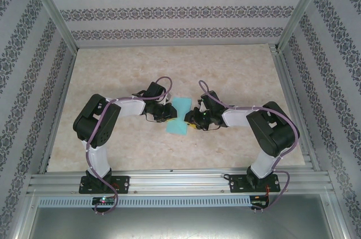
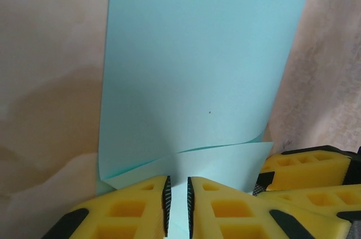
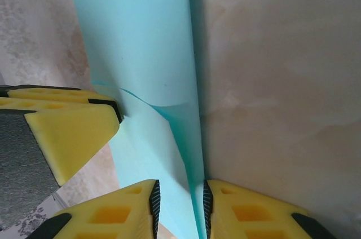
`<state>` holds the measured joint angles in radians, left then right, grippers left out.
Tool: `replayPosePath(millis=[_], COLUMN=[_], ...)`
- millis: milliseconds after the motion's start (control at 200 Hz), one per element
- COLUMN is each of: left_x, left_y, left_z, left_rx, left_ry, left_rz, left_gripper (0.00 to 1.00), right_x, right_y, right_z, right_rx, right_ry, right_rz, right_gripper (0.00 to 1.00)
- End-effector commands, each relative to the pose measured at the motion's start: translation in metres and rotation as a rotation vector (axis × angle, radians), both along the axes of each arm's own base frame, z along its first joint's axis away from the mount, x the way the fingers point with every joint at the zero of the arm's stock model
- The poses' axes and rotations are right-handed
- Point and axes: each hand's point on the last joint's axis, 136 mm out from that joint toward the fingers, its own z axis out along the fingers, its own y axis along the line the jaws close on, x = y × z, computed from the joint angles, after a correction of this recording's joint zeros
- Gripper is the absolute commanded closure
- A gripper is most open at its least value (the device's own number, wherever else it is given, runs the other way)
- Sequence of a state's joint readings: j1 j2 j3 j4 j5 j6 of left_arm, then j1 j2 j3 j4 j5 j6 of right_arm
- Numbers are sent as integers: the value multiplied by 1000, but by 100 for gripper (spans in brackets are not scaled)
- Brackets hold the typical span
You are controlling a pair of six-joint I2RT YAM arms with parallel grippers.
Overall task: Fold a paper plane with a square sheet of paper (pick it up from the middle)
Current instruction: Fold the triangle a second time at the center of the table, then turn over the paper at the center of the table.
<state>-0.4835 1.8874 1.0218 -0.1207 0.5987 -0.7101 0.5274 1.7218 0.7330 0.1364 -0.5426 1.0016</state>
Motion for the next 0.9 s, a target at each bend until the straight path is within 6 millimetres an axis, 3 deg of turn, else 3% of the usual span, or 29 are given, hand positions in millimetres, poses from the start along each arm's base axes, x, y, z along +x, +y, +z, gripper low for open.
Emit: replayPosePath(millis=[0, 220, 550, 729, 894], left_x=[0, 2, 4, 4, 2], left_y=[3, 5, 18, 14, 15], left_z=[4, 4, 3, 1, 1], left_rx=[30, 42, 116, 94, 96], left_ry=[-11, -14, -26, -17, -13], left_rz=[-9, 4, 32, 30, 29], left_gripper=[80, 80, 81, 80, 80], right_x=[15, 17, 15, 15, 18], right_y=[7, 6, -12, 7, 12], right_z=[11, 11, 2, 3, 1], right_rx=[35, 38, -76, 22, 44], right_ry=[-58, -64, -49, -36, -33], right_rz=[-19, -26, -51, -6, -17], right_gripper=[70, 67, 64, 67, 70])
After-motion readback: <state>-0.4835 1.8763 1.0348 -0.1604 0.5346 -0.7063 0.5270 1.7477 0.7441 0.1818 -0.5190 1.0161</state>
